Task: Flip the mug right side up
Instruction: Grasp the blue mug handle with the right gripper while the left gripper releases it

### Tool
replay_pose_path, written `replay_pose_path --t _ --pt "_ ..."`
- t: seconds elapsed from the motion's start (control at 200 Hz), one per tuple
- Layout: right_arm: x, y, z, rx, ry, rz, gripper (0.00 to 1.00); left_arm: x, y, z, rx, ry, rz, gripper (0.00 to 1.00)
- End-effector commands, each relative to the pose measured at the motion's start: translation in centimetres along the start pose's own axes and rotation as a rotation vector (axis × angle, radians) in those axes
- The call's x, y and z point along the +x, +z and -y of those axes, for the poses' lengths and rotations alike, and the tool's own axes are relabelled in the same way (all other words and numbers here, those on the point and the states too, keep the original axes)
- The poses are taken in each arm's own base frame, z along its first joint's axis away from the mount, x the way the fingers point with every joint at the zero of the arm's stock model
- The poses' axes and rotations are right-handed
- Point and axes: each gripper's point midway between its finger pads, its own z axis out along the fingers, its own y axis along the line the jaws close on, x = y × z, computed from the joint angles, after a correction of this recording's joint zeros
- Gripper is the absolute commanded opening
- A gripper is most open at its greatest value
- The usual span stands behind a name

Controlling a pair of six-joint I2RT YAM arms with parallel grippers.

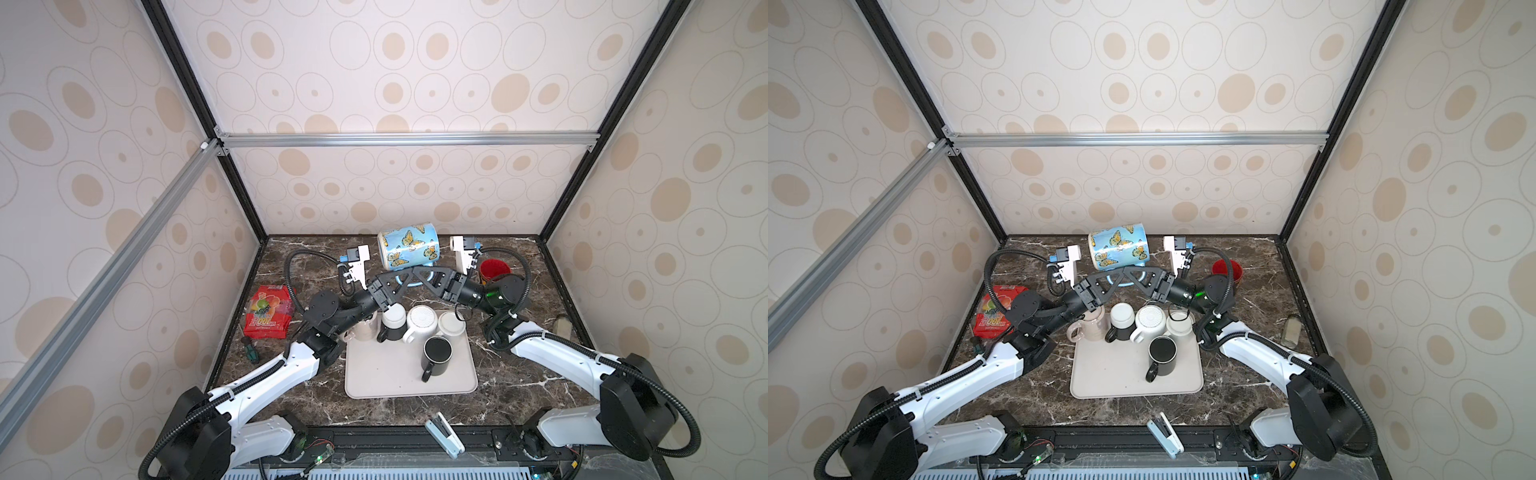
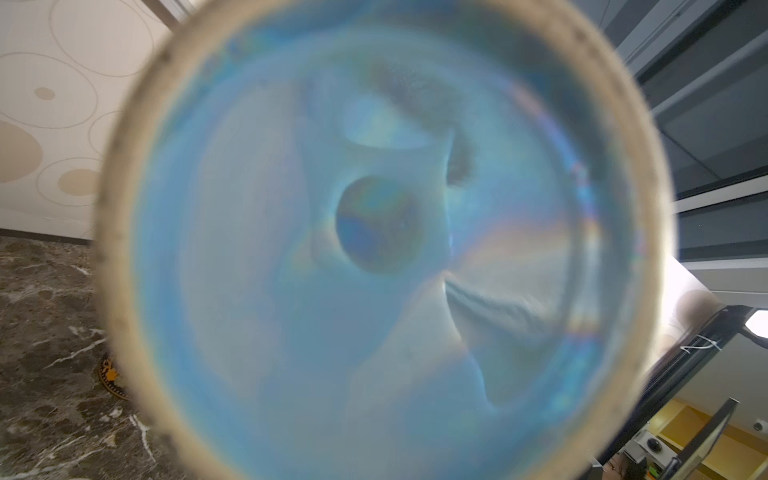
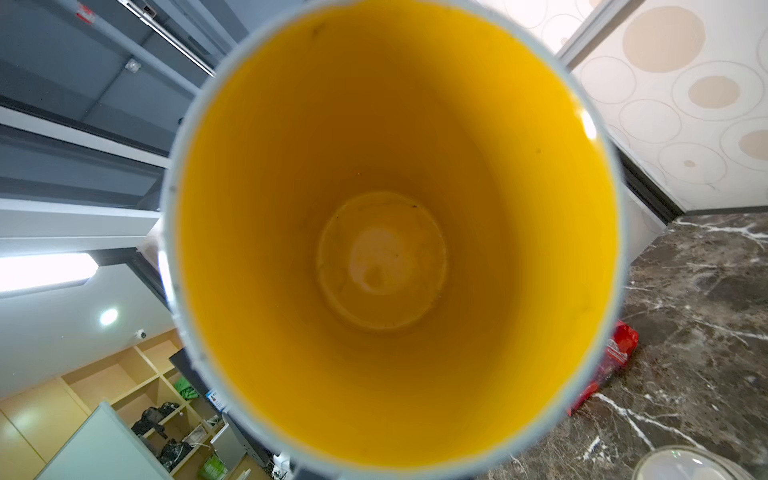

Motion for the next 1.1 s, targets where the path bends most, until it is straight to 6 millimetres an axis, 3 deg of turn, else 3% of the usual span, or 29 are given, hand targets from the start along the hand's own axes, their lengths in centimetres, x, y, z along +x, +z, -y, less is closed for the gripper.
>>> replay_pose_path --t 0.0,0.17,0.235,0.44,0.53,0.58,0.635,0.75,0.96,1.025,1.095 --pt "-1.6 0.8 -3.7 -0.116 -0.084 0.024 0.14 -1.1 0.2 5.2 0.190 0.034 0.005 0.00" --pt "-1.8 0.7 -4.2 -0.079 -0.143 -0.010 0.17 -0.8 0.1 4.6 0.182 0.026 -0.010 0.00" --pt "-1.6 0.7 -4.4 -0.059 -0.161 -0.036 0.30 -0.7 0.1 4.2 0.171 0.018 -0.011 0.00" --pt "-1.7 0.5 -5.0 -0.054 -0.184 -0.039 0.30 -0.7 0.2 3.7 0.169 0.010 -0.017 0.00" --pt "-2.0 0.5 -5.3 -0.062 -0.187 -0.036 0.24 -1.0 0.1 3.7 0.168 0.009 -0.015 0.00" --pt "-2.0 0.6 -5.7 -0.072 -0.189 -0.041 0.29 -1.1 0.1 3.8 0.172 0.010 -0.016 0.00" --pt "-2.1 0.5 -6.0 -0.074 -0.188 -0.038 0.42 -1.2 -0.1 3.8 0.169 0.011 -0.008 0.00" --pt "-2.1 0.1 -6.2 -0.067 -0.204 -0.024 0.48 -1.4 -0.4 4.1 0.173 0.014 -0.001 0.00" --pt "-2.3 -0.6 -6.4 -0.070 -0.222 0.026 0.46 -1.4 -0.7 3.9 0.176 0.001 0.003 0.00" --pt "-2.4 -0.5 -6.5 -0.071 -0.222 0.026 0.37 -1.3 -0.6 4.1 0.185 0.004 -0.005 0.00" --pt "-2.7 -0.5 -6.6 -0.067 -0.221 0.039 0.34 -1.2 -0.6 3.9 0.182 0.001 -0.008 0.00"
